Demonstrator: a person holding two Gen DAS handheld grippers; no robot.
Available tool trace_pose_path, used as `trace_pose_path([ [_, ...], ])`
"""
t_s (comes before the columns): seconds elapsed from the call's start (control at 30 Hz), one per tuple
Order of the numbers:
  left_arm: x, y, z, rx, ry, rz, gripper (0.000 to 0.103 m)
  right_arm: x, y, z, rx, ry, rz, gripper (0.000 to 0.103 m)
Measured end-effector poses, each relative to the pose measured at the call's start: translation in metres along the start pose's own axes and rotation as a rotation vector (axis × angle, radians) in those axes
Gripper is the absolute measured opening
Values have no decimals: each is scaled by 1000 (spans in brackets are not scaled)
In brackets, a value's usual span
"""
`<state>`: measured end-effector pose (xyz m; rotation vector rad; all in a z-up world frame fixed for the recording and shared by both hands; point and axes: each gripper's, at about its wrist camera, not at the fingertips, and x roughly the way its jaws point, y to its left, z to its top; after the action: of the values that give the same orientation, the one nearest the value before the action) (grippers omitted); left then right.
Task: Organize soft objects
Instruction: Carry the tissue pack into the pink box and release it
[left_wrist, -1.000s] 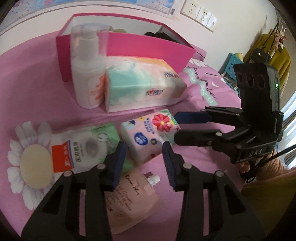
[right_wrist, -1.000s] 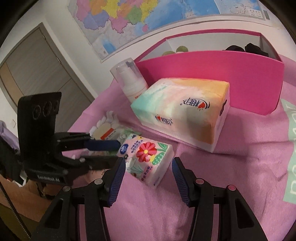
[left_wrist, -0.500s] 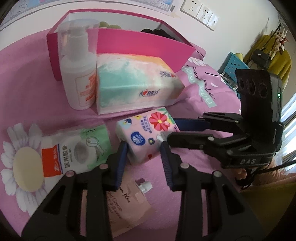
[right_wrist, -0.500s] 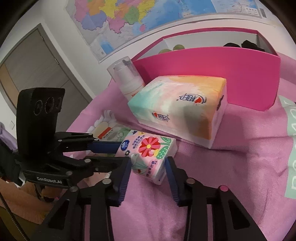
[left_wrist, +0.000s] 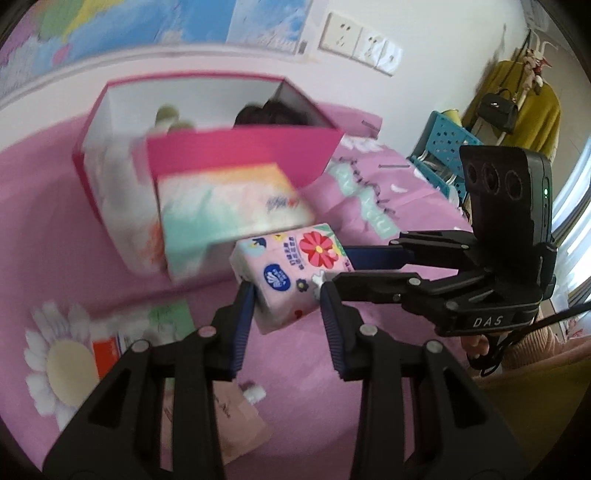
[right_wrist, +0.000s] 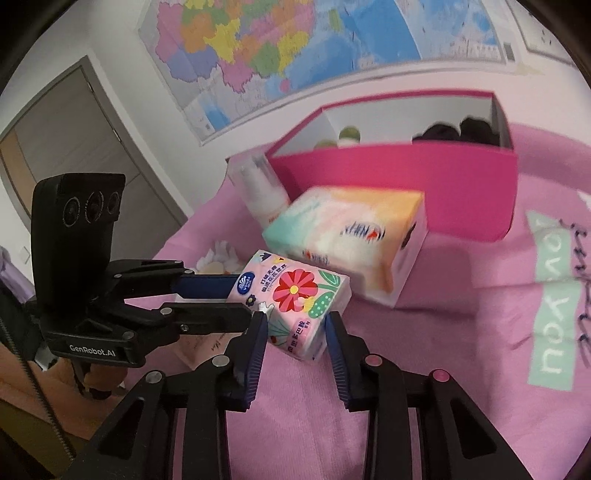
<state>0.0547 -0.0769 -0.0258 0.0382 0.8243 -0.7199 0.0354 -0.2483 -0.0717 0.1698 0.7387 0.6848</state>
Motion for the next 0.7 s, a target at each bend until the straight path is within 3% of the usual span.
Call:
trace_pose_path([
  [0.37, -6, -8, 91, 83, -120, 67, 39, -31, -4, 74, -101, -142, -95, 33],
  [0.7, 36, 18, 144, 0, -90, 107, 39, -11, -45, 121, -86, -155, -138, 33],
])
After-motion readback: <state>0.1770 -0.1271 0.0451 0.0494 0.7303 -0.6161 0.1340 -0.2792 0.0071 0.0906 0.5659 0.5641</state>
